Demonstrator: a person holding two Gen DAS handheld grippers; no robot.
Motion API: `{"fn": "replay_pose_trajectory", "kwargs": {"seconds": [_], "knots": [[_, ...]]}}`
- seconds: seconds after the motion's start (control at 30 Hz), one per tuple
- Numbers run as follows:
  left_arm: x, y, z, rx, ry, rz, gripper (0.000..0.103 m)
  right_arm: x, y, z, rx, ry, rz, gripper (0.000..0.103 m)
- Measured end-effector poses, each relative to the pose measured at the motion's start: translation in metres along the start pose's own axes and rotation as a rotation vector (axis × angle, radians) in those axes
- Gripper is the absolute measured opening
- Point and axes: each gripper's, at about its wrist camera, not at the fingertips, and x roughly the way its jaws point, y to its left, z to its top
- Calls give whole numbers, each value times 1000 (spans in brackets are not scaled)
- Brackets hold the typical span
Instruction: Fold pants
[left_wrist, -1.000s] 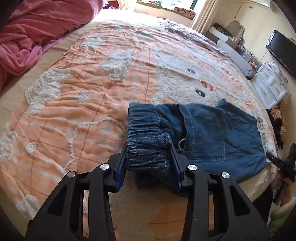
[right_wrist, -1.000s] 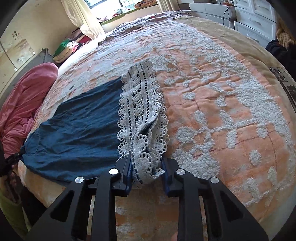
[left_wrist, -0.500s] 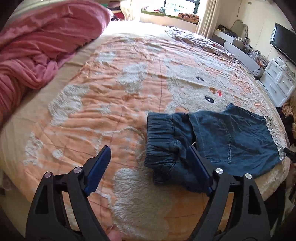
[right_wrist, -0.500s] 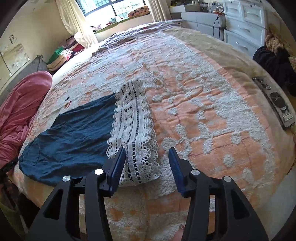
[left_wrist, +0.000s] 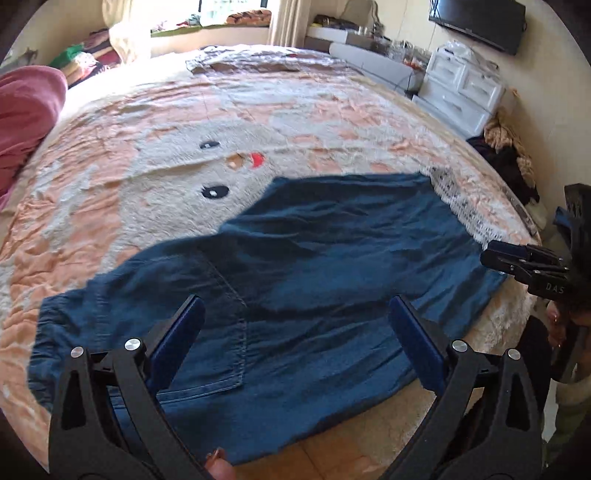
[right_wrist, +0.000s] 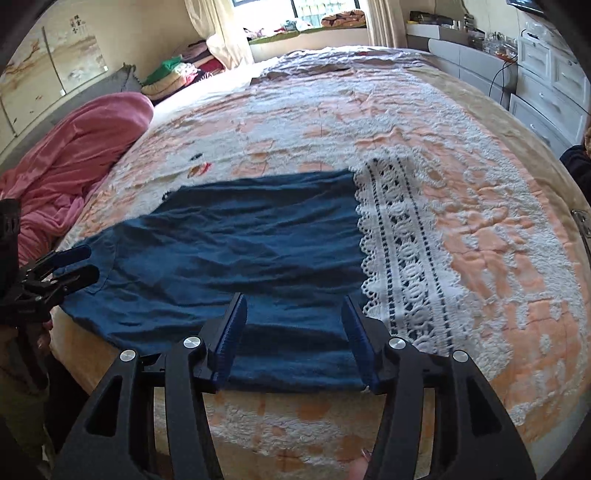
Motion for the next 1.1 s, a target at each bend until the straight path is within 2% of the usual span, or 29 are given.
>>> {"fn": "replay_pose_trajectory", "kwargs": {"seconds": [0.1, 0.17, 0.27, 0.4, 0.5, 0.57, 0.67, 0.73, 0.83, 1.1], "knots": [[25, -3, -10, 23, 80, 39, 93, 23, -5, -11, 14, 71, -36, 52], [40, 4, -18, 14, 126, 41, 93, 29, -7, -17, 24, 60, -32, 52], [44, 10, -25, 11, 102, 27, 93, 30, -3, -20, 0, 36, -56, 53], [30, 9, -17, 13, 115, 7, 93, 8, -11, -23, 50, -35, -9, 55], [3, 4, -1, 33, 62, -42, 93, -21, -27, -26, 128, -120, -22, 66], [-8, -4, 13, 62, 27, -31, 93, -35, -40, -28, 172, -141, -34, 66], [-12, -21, 38, 121, -9, -52, 94, -44, -55, -31, 209, -144, -75, 70], [-6, -38, 55, 168, -24, -40, 94, -48, -64, -34, 222, -152, -95, 70], [10, -67, 78, 232, -35, -71, 94, -48, -74, -37, 248, -154, -96, 71], [81, -144, 132, 375, 28, -171, 94, -31, -81, -38, 268, -130, -46, 71]]}}
